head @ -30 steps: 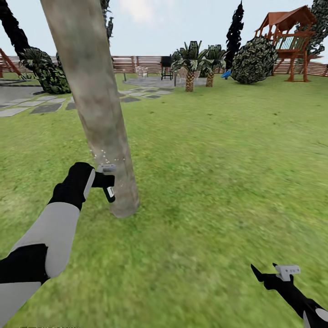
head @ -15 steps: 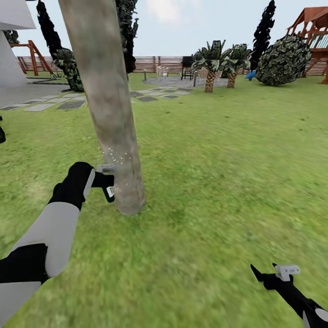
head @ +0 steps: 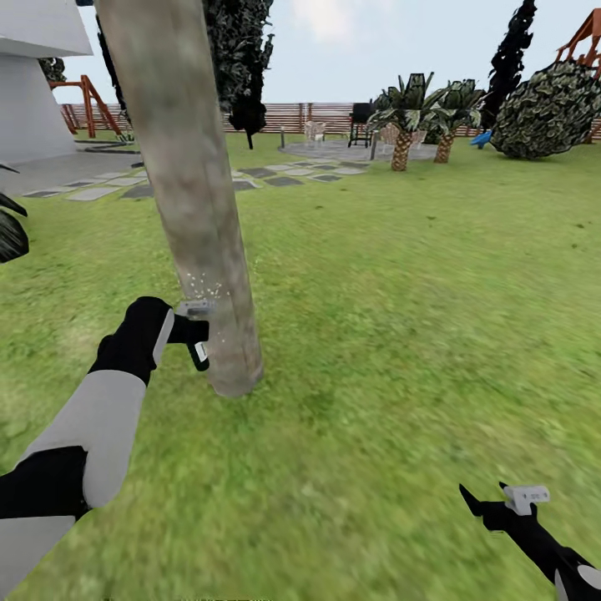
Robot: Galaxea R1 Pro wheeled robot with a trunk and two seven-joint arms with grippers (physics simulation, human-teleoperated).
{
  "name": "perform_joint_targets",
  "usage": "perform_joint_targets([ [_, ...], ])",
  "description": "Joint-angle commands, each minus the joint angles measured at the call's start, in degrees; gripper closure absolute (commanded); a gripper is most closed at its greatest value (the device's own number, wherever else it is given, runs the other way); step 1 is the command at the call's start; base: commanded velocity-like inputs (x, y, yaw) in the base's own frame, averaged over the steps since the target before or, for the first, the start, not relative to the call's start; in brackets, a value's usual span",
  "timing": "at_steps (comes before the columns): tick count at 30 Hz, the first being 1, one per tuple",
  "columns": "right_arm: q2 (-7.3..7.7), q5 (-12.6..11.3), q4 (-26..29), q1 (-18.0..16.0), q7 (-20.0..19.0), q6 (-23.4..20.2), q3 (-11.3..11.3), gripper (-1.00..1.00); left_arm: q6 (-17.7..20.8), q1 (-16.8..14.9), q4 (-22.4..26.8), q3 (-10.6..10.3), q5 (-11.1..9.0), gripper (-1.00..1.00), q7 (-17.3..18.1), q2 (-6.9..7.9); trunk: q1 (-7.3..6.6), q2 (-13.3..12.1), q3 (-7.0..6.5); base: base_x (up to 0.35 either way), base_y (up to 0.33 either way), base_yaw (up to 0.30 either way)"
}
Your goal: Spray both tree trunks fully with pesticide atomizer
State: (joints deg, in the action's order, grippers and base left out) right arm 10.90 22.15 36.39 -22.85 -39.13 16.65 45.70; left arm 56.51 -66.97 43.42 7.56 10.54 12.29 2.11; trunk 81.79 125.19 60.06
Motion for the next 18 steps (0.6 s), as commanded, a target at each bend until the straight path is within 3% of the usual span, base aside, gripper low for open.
perform_joint_targets([
  [1, 0.0, 0.0, 0.0, 0.0, 0.0, 0.0, 0.0, -1.0, 0.0, 0.0, 0.0, 0.0, 0.0, 1.0, 0.0, 0.0, 0.0, 0.0, 0.0, 0.001, -0.274, 0.273],
  [6, 0.04, 0.0, 0.0, 0.0, 0.0, 0.0, 0.0, -1.0, 0.0, -0.2, 0.0, 0.0, 0.0, 1.0, -0.1, 0.0, 0.0, 0.0, 0.0, 0.0, -0.275, 0.227],
  [13, 0.03, 0.0, 0.0, 0.0, 0.0, 0.0, 0.0, -1.0, 0.6, -1.4, 0.2, 0.1, 0.1, 1.0, -0.1, -0.12, 0.0, 0.0, 0.0, 0.069, -0.275, 0.015],
  [18, 0.04, 0.0, 0.0, 0.0, -0.1, 0.0, 0.0, -1.0, 1.3, -2.6, 1.9, 0.1, 0.3, 1.0, -0.2, 0.38, 0.0, 0.0, 0.0, 0.035, -0.056, 0.0],
])
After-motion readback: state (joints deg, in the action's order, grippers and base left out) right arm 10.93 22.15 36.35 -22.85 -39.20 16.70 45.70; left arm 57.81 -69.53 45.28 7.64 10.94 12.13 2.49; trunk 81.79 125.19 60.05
